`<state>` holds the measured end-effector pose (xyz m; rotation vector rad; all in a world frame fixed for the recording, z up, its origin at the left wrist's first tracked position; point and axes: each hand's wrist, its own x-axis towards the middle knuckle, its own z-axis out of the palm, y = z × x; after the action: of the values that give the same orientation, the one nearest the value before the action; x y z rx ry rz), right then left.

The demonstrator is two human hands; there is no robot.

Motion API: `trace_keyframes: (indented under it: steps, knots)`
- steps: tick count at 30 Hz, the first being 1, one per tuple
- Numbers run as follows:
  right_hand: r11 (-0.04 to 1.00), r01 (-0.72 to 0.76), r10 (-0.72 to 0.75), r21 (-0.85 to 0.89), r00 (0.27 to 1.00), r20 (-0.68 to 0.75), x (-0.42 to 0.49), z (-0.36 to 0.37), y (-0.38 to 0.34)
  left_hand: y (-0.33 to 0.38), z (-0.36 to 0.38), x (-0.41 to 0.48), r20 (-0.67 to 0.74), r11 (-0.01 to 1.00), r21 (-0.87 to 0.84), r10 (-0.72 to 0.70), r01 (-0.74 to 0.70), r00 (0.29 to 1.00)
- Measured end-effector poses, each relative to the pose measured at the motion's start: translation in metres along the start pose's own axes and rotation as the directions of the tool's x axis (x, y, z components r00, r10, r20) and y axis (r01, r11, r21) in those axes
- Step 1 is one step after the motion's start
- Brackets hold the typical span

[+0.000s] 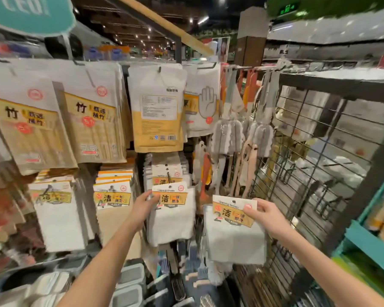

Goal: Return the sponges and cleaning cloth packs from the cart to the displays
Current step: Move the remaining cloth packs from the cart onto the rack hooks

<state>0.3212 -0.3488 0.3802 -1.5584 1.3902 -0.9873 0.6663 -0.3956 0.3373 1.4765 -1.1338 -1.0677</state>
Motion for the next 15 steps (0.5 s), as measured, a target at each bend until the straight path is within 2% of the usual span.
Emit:
trace_keyframes:
  steps: [6,10,15]
  knots:
    - [1.000,-0.016,0.016,0.011,0.999,-0.030,0.025,0.018,-0.002,-0.007,0.004,0.030,-0.142,0.986,0.158,0.070,-0.047,0.987]
    - [0.999,-0.007,0.004,0.047,0.998,0.061,0.041,0.036,-0.010,0.002,0.010,0.057,-0.207,0.964,0.266,0.066,-0.009,0.976]
    - [1.000,0.025,-0.027,0.013,0.989,0.148,0.064,0.072,-0.021,0.015,0.013,0.085,-0.248,0.915,0.399,0.054,0.052,0.967]
